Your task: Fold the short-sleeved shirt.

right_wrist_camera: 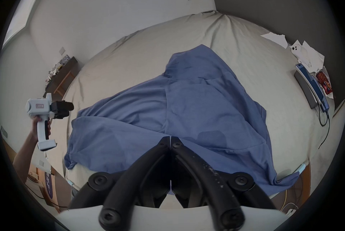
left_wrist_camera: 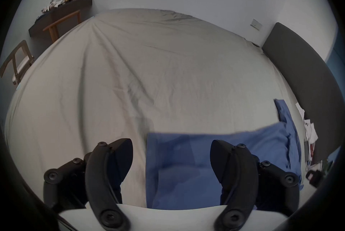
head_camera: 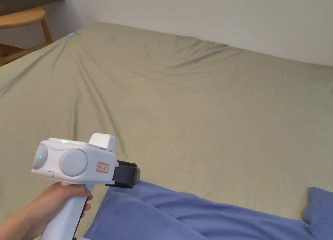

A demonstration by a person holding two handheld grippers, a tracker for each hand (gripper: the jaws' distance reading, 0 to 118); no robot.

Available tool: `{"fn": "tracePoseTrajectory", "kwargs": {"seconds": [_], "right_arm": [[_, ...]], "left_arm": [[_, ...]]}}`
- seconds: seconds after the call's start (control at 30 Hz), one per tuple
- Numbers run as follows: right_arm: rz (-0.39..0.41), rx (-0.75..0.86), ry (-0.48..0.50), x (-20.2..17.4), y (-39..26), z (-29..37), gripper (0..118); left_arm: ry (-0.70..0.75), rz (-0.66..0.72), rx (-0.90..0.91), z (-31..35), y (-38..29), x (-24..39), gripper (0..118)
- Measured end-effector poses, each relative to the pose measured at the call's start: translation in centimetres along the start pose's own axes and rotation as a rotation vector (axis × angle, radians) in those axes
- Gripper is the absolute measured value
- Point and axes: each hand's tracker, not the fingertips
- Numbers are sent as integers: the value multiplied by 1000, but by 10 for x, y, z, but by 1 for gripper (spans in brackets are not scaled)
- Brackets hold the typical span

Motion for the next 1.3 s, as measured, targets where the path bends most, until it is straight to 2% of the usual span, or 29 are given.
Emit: {"fn": "tracePoseTrajectory", "kwargs": {"seconds": [0.13,0.3,0.37,0.5,0.53,0.6,0.63,0.67,0.73,0.97,1.17,1.3], "right_arm": [[-30,-19,32,2,0,-2,1],[-48,-28,52,1,5,-7,1],[-35,-23,45,0,7,-7,1],[-37,-28,59,2,8,-11,1],[-37,-29,58,3,8,-12,1],[-38,-32,53,2,7,-14,1],[-40,-35,53,3,6,-13,1],[-45,-38,55,3,5,-13,1],[-59,-44,63,6,3,-12,1],[-74,-25,13,23,15,-13,1],[39,7,-43,42,55,-32,1],[60,23,-79,72,106,-75,2]], "left_arm": [[-27,15,-68,-32,10,-6,88],[43,-97,-161,-53,-11,-1,88],[52,-173,-73,-43,-21,10,81],[14,-256,-79,-28,-38,23,67],[12,-280,-80,-27,-42,25,67],[32,-294,-66,-25,-46,30,42],[49,-285,-46,-23,-46,32,22],[62,-276,-34,-21,-45,33,11],[42,-251,-33,-16,-40,32,6],[22,-198,18,15,-34,33,6],[27,-250,98,58,-39,58,6],[31,-246,142,70,-32,70,6]]}}
